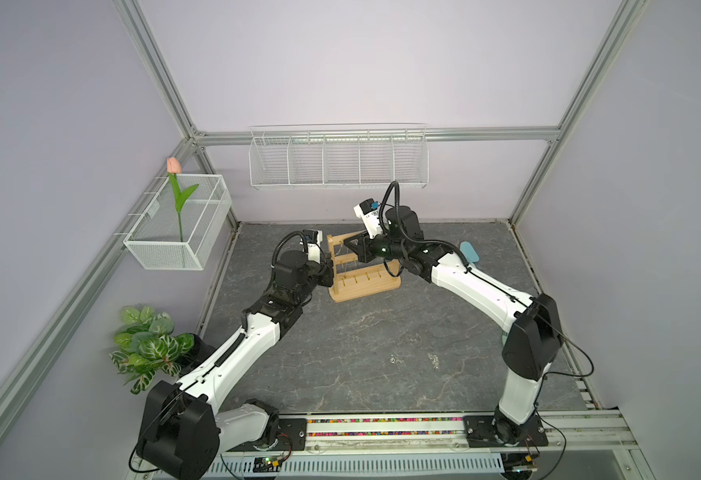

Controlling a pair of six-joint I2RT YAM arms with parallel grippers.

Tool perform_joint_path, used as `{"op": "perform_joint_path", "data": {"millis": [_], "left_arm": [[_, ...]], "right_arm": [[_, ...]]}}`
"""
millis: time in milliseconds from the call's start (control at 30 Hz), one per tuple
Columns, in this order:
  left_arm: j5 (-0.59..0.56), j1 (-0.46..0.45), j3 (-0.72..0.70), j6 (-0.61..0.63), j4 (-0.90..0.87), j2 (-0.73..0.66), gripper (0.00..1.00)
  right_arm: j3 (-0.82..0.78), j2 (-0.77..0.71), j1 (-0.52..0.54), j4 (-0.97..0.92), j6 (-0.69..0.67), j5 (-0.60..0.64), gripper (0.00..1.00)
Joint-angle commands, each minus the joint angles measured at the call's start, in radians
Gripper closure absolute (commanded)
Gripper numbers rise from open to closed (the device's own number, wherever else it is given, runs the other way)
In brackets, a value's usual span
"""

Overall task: Hang the necklace on the jewelry display stand
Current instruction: Hang the necklace on the stand.

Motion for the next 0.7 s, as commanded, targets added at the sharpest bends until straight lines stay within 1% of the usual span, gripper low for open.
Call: {"op": "perform_joint_path", "data": {"millis": [0,133,433,567,667], "left_arm": [[0.031,0.005,0.019,0.005,0.015,0.020,1.00],[0.046,0.004,0.024,0.006,0.024,0.035,1.00],[0.042,0.005,0.020,-0.004,0.033,0.045,1.00],[0.038,0.004,0.017,-0.007,0.035,0.052,1.00],[0.038,0.005,0.014,-0.010,0.037,0.052,1.00]], "right_arm": [[-0.014,0.032,-0.006,-0.018,-0.029,0.014,0.90],[-0.016,0.032,-0.005,-0.031,-0.043,0.024,0.89],[-0.044,0.006,-0.006,-0.024,-0.052,0.029,0.86],[-0.054,-0.024,-0.006,-0.020,-0.058,0.033,0.76],[-0.074,-0.057,-0.006,-0.019,-0.068,0.044,0.64]]}}
